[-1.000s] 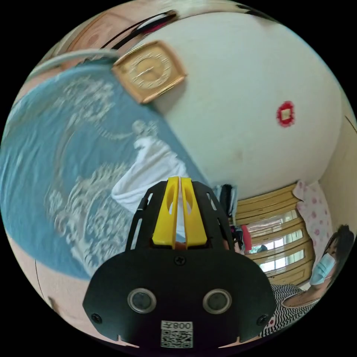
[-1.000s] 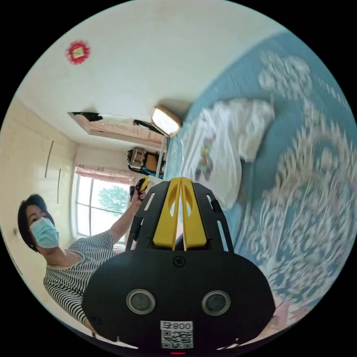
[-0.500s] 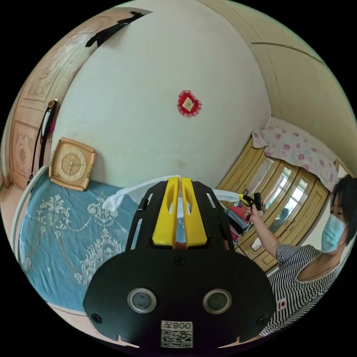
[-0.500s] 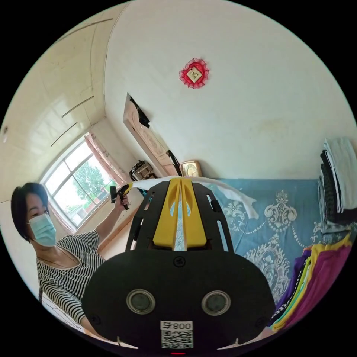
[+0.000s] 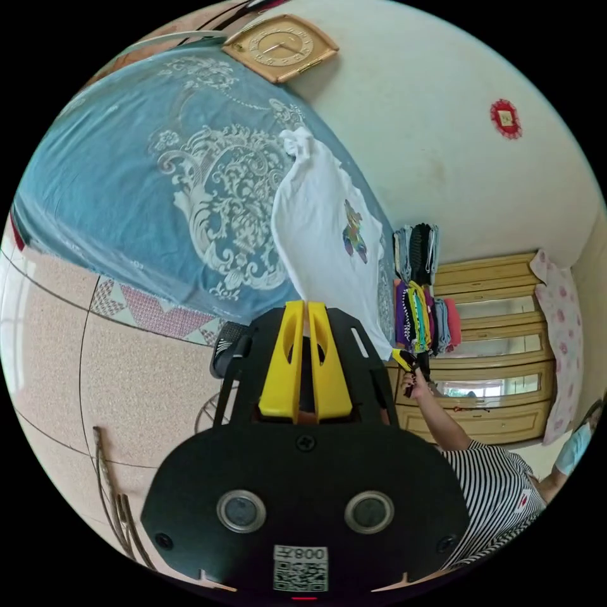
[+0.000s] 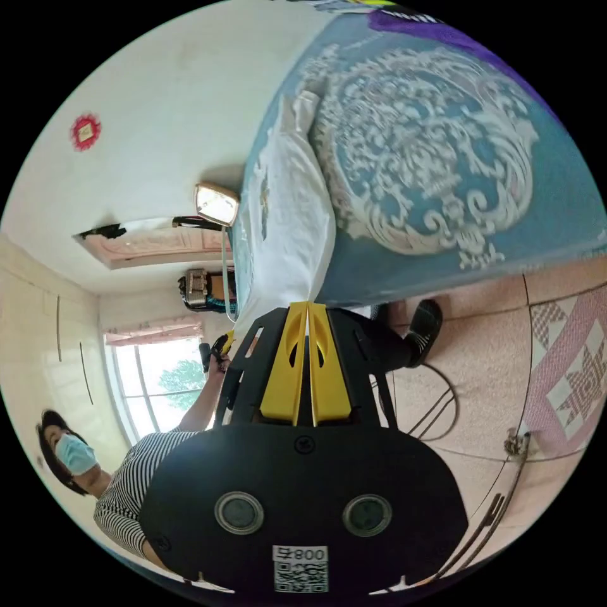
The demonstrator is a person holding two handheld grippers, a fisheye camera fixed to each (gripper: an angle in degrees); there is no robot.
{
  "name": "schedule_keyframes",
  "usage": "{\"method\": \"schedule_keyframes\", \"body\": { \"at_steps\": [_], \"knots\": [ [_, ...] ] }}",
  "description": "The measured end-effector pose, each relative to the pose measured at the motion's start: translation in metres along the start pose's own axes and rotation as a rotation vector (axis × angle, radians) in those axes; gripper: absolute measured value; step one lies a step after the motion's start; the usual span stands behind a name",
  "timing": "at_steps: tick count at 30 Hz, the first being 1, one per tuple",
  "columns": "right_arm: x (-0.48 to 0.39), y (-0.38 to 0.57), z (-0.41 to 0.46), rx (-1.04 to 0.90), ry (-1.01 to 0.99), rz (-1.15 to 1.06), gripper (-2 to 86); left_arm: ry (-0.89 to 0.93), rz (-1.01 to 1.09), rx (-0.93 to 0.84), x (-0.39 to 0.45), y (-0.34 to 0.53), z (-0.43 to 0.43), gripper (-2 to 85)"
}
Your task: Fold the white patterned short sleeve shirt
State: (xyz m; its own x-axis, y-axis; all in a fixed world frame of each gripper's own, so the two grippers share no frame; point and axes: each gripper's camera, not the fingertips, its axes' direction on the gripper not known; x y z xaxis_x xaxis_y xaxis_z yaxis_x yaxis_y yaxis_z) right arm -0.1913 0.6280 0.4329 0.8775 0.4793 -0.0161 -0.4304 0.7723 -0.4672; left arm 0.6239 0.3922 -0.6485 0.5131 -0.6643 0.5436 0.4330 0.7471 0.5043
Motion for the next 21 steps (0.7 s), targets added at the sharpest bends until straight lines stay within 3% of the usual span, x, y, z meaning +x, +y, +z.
{"method": "schedule_keyframes", "body": {
  "at_steps": [21],
  "knots": [
    [0.021,-0.007,-0.029,0.030,0.001,-0.091,-0.1,0.029,-0.012,0.023,-0.049,-0.004,-0.011,1.1]
  ]
}}
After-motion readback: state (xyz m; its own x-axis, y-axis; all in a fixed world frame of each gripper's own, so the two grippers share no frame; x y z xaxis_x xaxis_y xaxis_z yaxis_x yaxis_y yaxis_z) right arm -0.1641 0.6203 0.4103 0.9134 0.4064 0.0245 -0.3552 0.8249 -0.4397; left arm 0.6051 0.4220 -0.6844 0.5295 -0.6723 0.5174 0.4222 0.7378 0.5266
